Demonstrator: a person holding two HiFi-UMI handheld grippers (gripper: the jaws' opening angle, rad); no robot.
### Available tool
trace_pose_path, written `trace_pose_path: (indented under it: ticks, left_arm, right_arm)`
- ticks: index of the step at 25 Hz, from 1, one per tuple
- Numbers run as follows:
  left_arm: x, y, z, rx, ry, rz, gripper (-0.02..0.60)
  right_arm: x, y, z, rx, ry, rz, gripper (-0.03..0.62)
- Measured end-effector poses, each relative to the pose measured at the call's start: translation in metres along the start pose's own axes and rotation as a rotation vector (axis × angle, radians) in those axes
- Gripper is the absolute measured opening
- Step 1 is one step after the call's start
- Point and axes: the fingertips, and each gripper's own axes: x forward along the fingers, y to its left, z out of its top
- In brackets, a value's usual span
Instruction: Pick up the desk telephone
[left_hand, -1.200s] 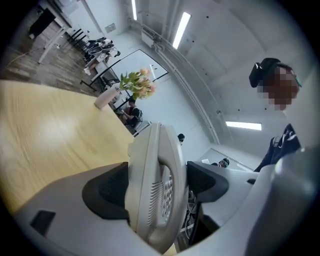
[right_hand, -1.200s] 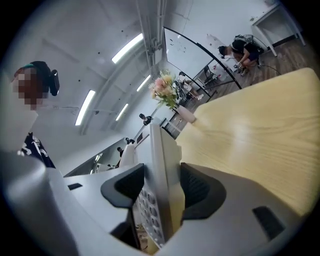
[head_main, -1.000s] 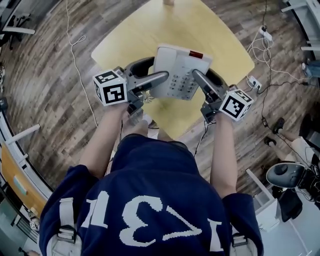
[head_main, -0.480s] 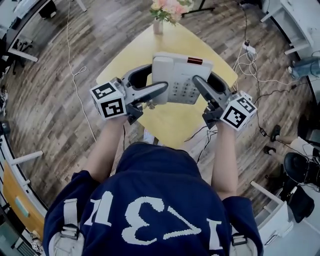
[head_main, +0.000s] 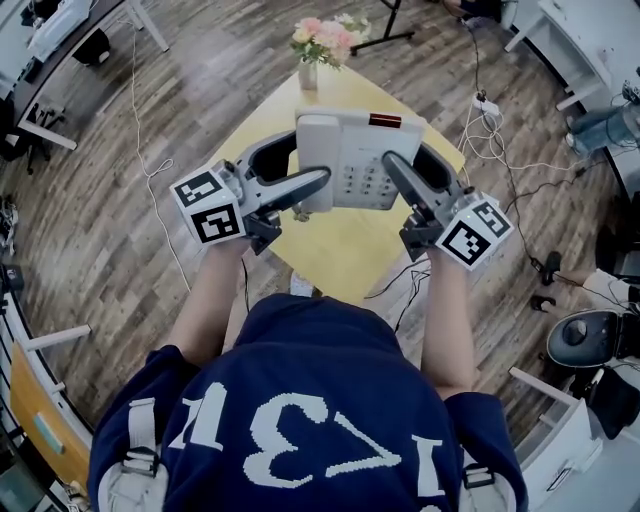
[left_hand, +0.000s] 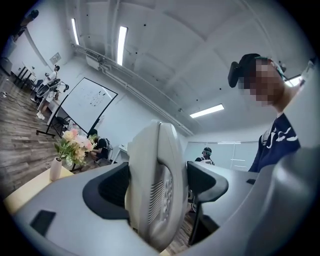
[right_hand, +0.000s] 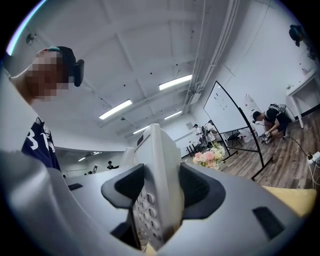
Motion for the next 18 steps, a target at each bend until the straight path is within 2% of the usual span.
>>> trace_pose_path:
  ticks: [18]
  left_arm:
    - [0.0080, -0.0035, 0.0000, 0.009, 0.028, -0.014, 0.350]
  right_arm:
    - [-0.0071, -0.0017, 0.0045, -0.003, 0.004, -0.015, 0.238]
